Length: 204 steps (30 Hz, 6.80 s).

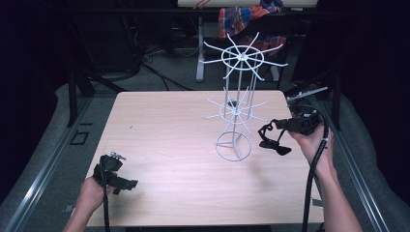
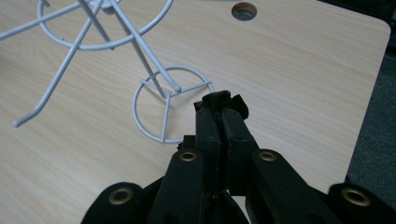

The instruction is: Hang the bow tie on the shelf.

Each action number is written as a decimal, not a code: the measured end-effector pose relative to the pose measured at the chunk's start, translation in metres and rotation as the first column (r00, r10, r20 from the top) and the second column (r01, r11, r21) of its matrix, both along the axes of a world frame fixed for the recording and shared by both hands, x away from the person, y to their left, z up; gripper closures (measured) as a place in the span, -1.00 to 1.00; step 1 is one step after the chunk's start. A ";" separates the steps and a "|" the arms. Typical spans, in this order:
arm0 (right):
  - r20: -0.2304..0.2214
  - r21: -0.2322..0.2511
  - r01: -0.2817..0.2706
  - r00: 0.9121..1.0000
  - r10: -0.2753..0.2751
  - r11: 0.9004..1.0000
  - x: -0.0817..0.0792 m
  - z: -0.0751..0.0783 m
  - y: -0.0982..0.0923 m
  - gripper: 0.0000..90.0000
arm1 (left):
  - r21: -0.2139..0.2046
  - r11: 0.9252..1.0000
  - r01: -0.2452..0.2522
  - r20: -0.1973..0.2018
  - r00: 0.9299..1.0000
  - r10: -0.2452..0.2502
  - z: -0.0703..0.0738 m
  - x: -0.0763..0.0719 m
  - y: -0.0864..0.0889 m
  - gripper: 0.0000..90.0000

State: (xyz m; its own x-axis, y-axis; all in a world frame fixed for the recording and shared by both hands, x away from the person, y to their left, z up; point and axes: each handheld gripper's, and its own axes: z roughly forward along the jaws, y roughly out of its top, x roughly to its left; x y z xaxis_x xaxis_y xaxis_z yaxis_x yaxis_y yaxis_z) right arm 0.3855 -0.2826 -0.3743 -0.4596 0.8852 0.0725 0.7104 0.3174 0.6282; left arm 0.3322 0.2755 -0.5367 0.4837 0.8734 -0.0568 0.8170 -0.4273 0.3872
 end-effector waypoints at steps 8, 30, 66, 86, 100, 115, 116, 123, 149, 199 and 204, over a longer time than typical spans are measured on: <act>0.037 0.006 0.028 0.999 -0.028 1.000 -0.001 0.010 0.003 0.94 | -0.001 1.000 0.000 0.004 1.000 0.000 0.001 -0.002 -0.001 -1.00; 0.098 0.033 0.033 0.995 -0.036 0.999 -0.006 0.023 0.009 0.93 | 0.001 1.000 0.000 0.003 1.000 0.000 0.001 -0.002 -0.001 -1.00; 0.113 -0.004 -0.018 0.993 0.018 1.000 -0.007 0.016 0.041 0.91 | 0.000 1.000 -0.005 -0.001 1.000 0.005 0.000 -0.001 0.001 -1.00; 0.104 -0.021 -0.045 0.993 0.047 0.999 -0.003 0.007 0.050 0.80 | -0.002 1.000 -0.005 -0.002 1.000 0.005 0.000 -0.001 0.001 -1.00; 0.096 -0.032 -0.044 0.994 0.047 0.998 -0.003 0.005 0.054 0.47 | -0.002 1.000 -0.005 -0.004 1.000 0.005 0.000 -0.001 0.001 -1.00; 0.107 -0.018 -0.064 0.992 0.065 0.998 -0.011 0.015 0.039 -0.01 | -0.001 1.000 -0.003 -0.002 1.000 0.003 0.000 -0.001 0.001 -1.00; 0.107 -0.018 -0.064 0.992 0.065 0.998 -0.011 0.015 0.039 -0.01 | -0.002 1.000 -0.003 -0.001 1.000 0.003 0.000 -0.001 0.000 -1.00; 0.105 -0.017 -0.078 0.991 0.080 0.997 -0.022 0.018 0.028 -0.23 | 0.000 1.000 0.000 0.002 1.000 0.000 0.001 0.000 -0.001 -1.00; 0.003 -0.037 -0.137 0.991 0.137 0.990 -0.039 -0.004 0.004 -0.83 | -0.004 1.000 0.000 0.005 1.000 0.000 0.001 -0.001 0.000 -1.00; -0.313 -0.079 -0.180 0.938 0.147 0.980 -0.063 -0.130 -0.018 -0.81 | -0.003 1.000 0.012 0.011 1.000 -0.012 0.003 -0.002 -0.002 -1.00; -0.296 -0.040 -0.170 0.943 0.150 0.985 -0.062 -0.132 -0.019 -0.75 | -0.002 1.000 0.009 0.010 1.000 -0.009 0.003 -0.001 -0.002 -1.00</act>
State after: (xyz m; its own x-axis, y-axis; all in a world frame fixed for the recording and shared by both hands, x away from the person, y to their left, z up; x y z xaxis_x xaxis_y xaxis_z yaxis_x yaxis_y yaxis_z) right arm 0.3235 -0.3013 -0.5064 -0.5630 0.8088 0.1697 0.7955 0.4746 0.3769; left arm 0.3309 0.2731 -0.5338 0.4918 0.8691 -0.0535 0.8095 -0.4338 0.3956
